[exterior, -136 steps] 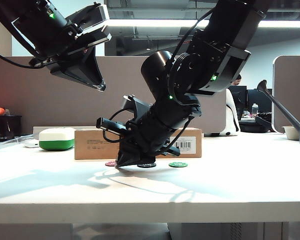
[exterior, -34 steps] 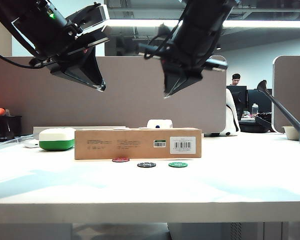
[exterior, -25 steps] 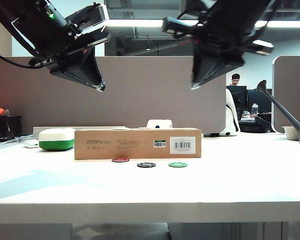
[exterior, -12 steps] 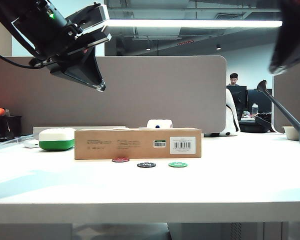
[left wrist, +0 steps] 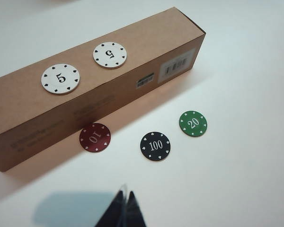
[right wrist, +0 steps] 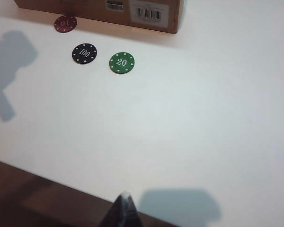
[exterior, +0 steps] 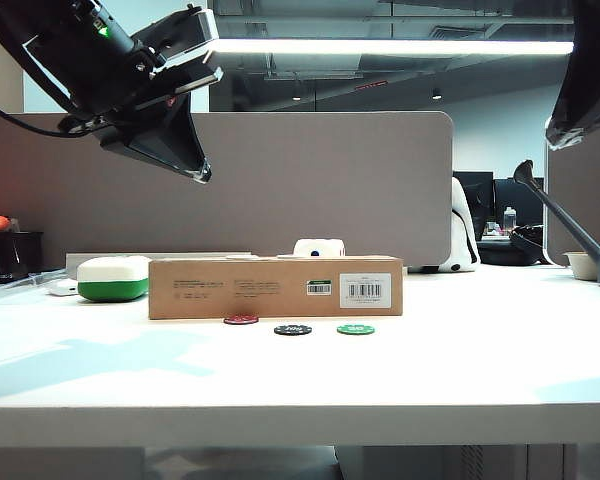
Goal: Push the chip, whose value equals the sum of all the chip values on the rectangular box, forward next to the box.
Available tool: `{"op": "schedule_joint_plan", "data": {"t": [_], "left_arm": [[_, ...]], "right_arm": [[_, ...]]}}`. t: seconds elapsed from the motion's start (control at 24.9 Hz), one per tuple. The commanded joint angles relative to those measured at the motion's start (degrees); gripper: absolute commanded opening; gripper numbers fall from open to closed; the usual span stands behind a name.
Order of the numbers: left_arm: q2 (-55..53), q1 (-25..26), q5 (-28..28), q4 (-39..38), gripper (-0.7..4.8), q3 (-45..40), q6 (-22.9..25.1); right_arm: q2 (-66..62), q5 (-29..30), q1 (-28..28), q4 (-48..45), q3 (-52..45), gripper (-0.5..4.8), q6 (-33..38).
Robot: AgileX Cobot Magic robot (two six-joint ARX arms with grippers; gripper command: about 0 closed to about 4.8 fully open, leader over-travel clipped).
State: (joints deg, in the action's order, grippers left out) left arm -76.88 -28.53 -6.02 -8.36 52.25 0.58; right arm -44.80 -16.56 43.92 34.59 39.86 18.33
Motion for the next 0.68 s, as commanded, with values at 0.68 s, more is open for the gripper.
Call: {"op": "schedule_joint_plan", "data": {"t": [0.68], "left_arm": [[29.1, 16.6, 0.7, -15.7, -0.05, -8.7, -7.2]], "right_arm": [[0.0, -0.2, 0.1, -0.3, 0.2, -0.04, 0.1]]}}
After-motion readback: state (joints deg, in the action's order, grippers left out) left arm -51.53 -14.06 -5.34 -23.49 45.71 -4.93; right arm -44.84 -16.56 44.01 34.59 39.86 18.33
